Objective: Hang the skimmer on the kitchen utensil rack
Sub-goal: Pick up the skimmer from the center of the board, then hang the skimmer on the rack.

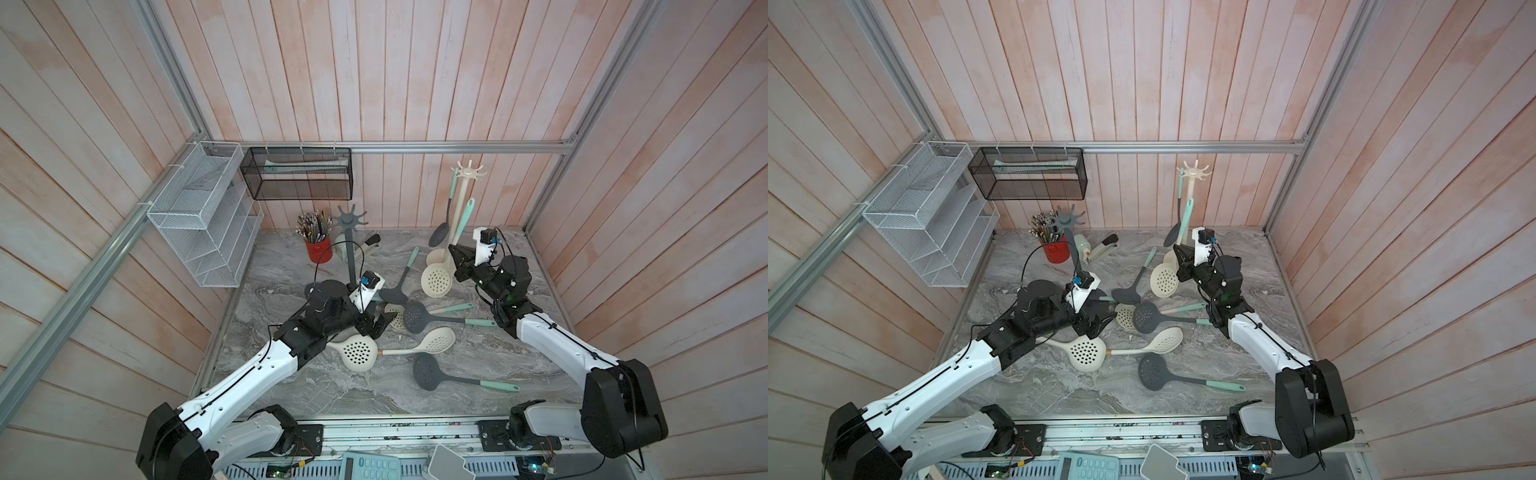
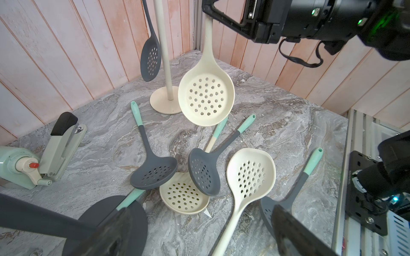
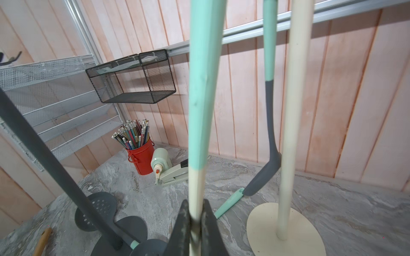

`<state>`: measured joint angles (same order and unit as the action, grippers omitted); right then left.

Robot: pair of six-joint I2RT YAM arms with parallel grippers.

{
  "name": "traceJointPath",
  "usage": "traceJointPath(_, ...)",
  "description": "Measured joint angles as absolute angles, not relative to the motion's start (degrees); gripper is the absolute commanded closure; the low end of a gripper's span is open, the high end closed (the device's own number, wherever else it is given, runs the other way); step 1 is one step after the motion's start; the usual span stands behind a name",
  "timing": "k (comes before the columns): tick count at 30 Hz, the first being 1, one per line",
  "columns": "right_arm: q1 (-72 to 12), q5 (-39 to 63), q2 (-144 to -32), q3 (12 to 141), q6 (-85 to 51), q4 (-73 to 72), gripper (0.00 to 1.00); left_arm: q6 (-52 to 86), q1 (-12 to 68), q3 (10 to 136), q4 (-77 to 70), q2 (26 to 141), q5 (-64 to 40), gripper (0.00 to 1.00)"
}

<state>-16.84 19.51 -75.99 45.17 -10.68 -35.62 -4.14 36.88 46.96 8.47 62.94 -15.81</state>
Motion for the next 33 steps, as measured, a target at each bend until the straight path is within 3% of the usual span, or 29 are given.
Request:
traceJointPath(18, -12.5, 32.1, -88.8, 61.6, -9.0, -30.4, 0.98, -4.6, 35.1, 46.8, 7.9, 64.7, -17.8, 0.01)
traceJointPath(33, -12.3, 33.2, -96.9, 68.1, -12.3, -26.2, 0.98, -4.8, 34.7, 46.8, 7.7, 66.0, -18.2, 0.02)
